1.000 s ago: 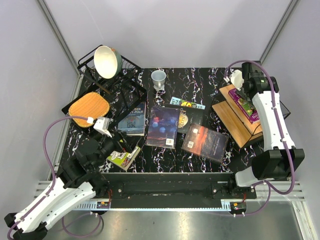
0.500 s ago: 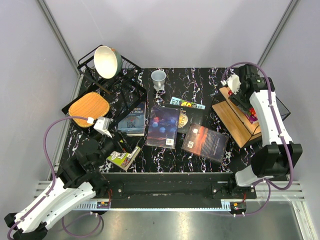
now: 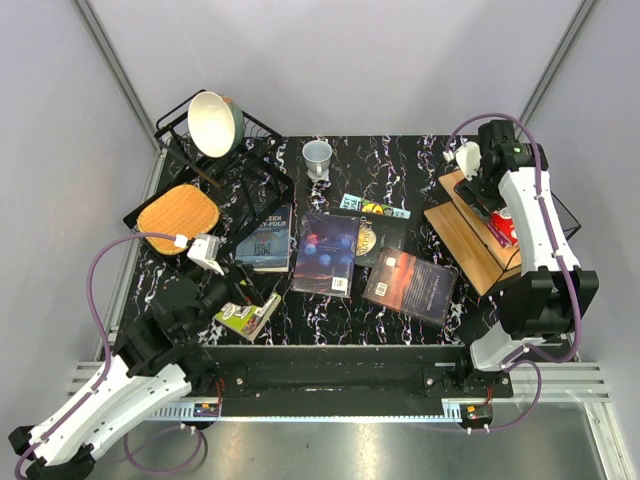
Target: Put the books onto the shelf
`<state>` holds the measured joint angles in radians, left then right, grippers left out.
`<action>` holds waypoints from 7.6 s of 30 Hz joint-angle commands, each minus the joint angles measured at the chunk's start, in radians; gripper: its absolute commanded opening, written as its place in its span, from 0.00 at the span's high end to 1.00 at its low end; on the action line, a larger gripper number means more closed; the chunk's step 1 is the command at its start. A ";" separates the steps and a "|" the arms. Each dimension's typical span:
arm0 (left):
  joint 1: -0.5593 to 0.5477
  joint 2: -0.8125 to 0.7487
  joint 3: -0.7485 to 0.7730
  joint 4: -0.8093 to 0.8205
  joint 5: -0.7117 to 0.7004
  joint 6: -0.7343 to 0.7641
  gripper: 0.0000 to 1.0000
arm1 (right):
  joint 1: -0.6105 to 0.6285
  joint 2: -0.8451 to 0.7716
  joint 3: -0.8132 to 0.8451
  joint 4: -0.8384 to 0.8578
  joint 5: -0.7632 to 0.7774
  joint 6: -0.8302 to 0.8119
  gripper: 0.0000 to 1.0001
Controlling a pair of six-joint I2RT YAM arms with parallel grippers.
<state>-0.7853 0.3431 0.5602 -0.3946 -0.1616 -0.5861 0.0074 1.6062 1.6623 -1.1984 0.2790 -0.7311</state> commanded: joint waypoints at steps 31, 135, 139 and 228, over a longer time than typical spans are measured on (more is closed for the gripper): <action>0.003 0.002 -0.011 0.043 0.013 -0.003 0.01 | -0.053 0.089 0.148 -0.010 -0.050 0.137 0.33; 0.238 0.080 -0.036 -0.023 0.151 0.043 0.01 | 0.272 -0.143 0.433 0.027 0.261 -0.168 1.00; 0.238 0.073 -0.045 -0.009 0.155 0.048 0.01 | 0.221 -0.147 0.395 0.017 0.296 -0.149 1.00; 0.238 0.074 -0.052 0.003 0.188 0.045 0.01 | 0.043 0.006 0.025 0.103 0.081 0.133 0.13</action>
<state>-0.5499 0.4145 0.5121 -0.4393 0.0059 -0.5537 0.0586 1.5940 1.6226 -1.1088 0.3645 -0.6441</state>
